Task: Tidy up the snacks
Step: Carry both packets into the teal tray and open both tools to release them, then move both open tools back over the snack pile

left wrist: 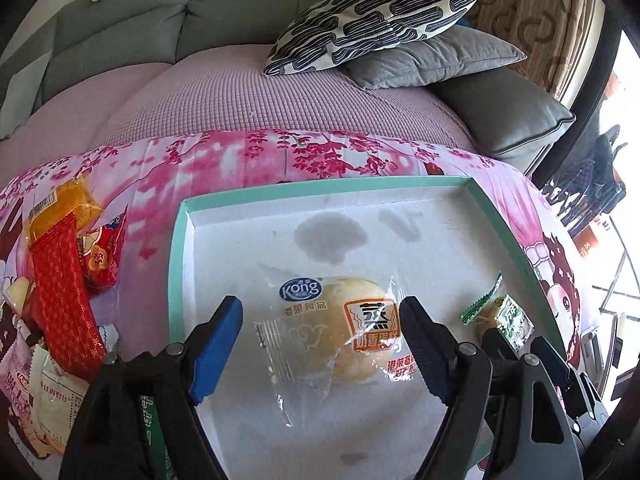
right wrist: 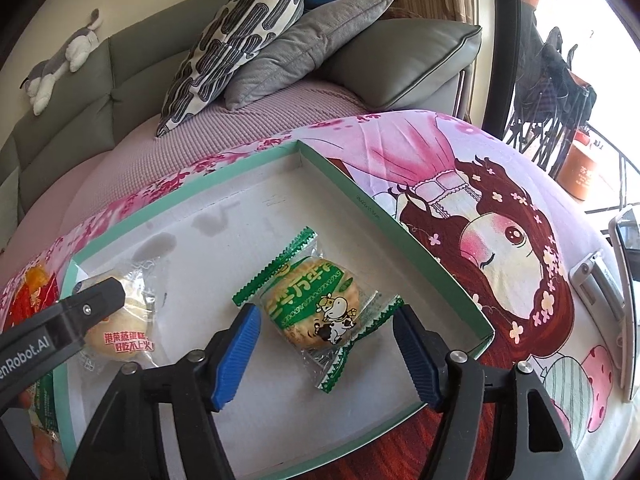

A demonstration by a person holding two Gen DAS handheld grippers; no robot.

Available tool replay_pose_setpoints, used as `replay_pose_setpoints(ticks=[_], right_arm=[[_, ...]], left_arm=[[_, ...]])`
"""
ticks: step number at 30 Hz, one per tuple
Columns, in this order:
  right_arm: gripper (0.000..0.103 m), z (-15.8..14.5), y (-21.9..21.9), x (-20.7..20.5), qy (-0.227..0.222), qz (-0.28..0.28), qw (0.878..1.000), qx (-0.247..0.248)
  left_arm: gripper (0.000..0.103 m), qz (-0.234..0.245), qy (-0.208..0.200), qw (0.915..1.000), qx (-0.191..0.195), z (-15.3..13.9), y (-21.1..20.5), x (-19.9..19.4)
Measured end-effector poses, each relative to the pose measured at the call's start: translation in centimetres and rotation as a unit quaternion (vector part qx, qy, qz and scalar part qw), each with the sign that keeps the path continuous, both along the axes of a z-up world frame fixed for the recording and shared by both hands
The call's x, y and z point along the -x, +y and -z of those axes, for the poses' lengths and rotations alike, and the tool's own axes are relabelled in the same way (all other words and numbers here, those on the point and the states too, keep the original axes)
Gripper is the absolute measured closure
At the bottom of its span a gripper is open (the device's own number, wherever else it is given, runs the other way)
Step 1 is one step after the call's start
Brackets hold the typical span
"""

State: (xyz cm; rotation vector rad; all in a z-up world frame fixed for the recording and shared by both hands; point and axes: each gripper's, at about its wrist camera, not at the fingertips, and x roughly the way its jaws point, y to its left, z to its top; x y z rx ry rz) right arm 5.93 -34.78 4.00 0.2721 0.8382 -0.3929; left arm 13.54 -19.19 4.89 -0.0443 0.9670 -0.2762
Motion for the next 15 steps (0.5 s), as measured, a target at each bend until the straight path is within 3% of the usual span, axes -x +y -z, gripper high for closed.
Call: replay_pose_setpoints(ticks=[5, 9, 11, 15], right_arm=[[0.025, -0.5, 0.3, 0.2, -0.003, -0.004, 1.000, 0.001], [0.015, -1.1, 1.2, 0.3, -0.009, -0.013, 1.000, 0.012], [0.010, -1.4, 1.6, 0.3, -0.012, -0.015, 1.000, 0.017], [0.002, -1.9, 2.3, 0.2, -0.021, -0.022, 0.999, 0.020]], left_arm=[[0.019, -0.021, 0.000, 0.9997, 0.014, -1.3, 1.9, 0.8], [0.012, -0.049, -0.016, 0.9983, 0.026, -2.5, 4.4, 1.7], [0.006, -0.068, -0.025, 0.9970, 0.025, -3.0, 5.9, 2.2], [0.006, -0.118, -0.035, 0.9923, 0.008, -3.9, 9.5, 2.8]])
